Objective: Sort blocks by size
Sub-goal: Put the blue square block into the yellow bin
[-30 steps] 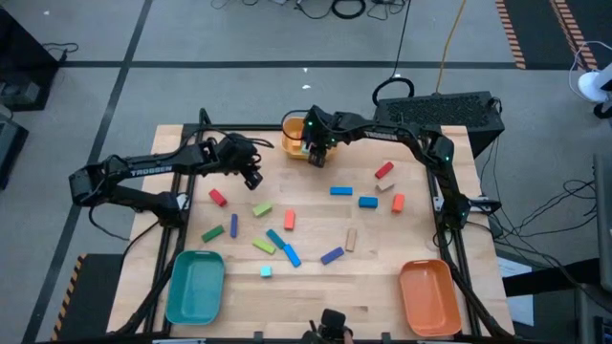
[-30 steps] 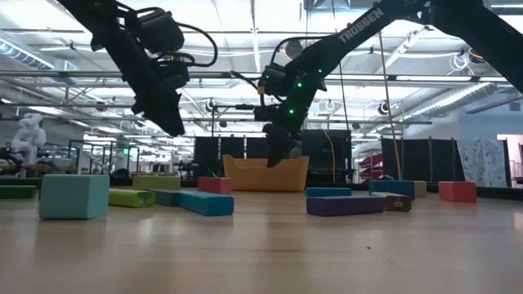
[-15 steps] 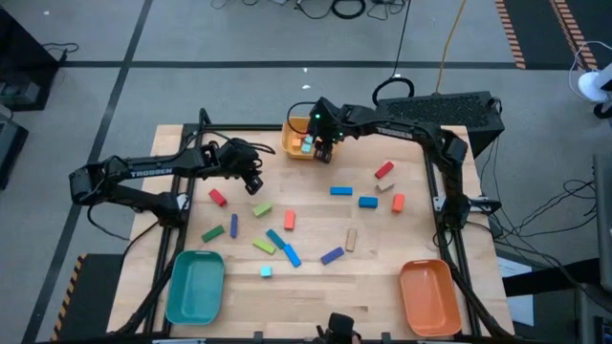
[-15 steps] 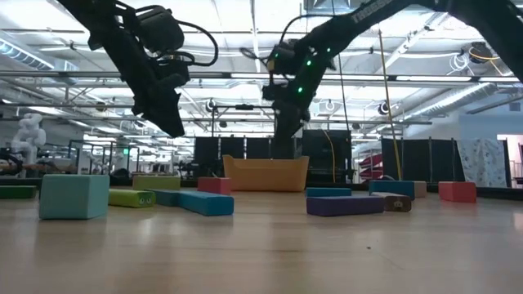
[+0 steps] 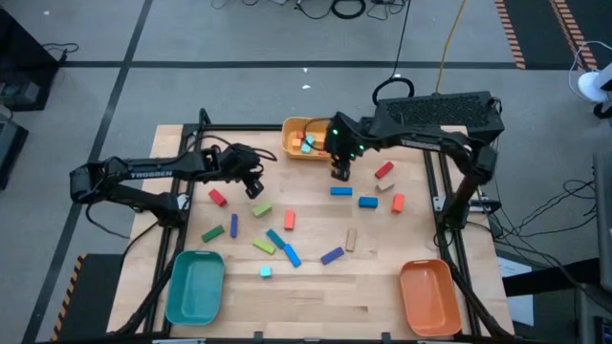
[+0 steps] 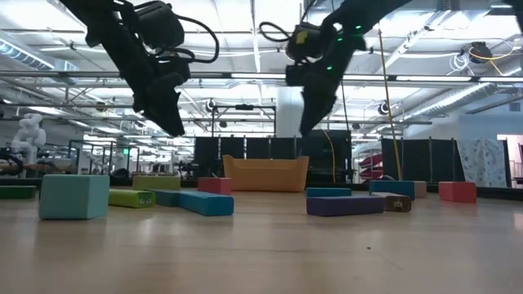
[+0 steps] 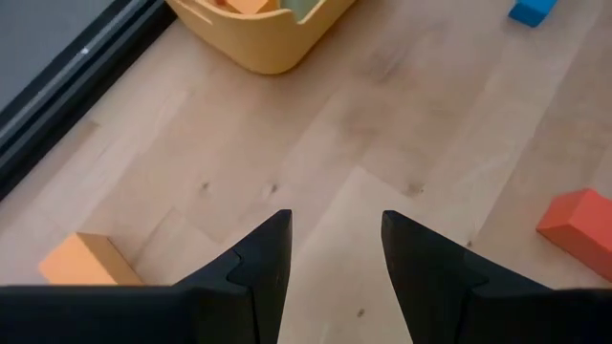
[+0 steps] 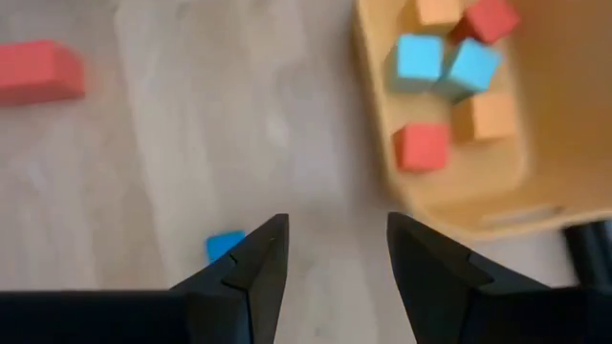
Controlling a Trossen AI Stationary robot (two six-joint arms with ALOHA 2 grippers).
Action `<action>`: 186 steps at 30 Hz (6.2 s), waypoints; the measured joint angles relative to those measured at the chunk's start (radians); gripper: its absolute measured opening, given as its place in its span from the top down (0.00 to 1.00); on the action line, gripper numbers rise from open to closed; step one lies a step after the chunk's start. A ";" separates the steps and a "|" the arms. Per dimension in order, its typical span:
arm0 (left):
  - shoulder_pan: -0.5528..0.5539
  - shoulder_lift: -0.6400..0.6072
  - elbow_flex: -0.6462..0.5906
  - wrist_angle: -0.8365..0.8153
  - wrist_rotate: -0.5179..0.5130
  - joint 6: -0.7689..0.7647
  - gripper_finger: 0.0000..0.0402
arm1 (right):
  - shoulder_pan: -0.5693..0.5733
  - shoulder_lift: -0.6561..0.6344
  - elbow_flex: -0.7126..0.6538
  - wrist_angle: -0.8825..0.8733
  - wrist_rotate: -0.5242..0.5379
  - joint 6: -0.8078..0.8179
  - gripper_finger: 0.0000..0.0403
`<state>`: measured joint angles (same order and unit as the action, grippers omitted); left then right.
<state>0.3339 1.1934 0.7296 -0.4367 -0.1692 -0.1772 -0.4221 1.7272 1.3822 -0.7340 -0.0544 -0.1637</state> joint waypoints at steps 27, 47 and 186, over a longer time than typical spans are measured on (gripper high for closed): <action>-0.337 0.000 0.000 0.009 0.063 -0.077 0.59 | 0.348 -0.341 -0.578 0.560 0.060 0.309 0.65; -0.725 0.132 0.000 0.066 0.047 -0.512 0.59 | 0.444 -0.319 -0.577 0.700 0.135 0.230 0.65; -0.648 0.489 0.031 0.553 0.048 -0.172 0.65 | 0.647 -0.123 -0.577 0.951 0.238 -0.105 0.64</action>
<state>-0.3140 1.6820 0.7605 0.1168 -0.1213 -0.3490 0.2249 1.6042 0.8052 0.2174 0.1838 -0.2683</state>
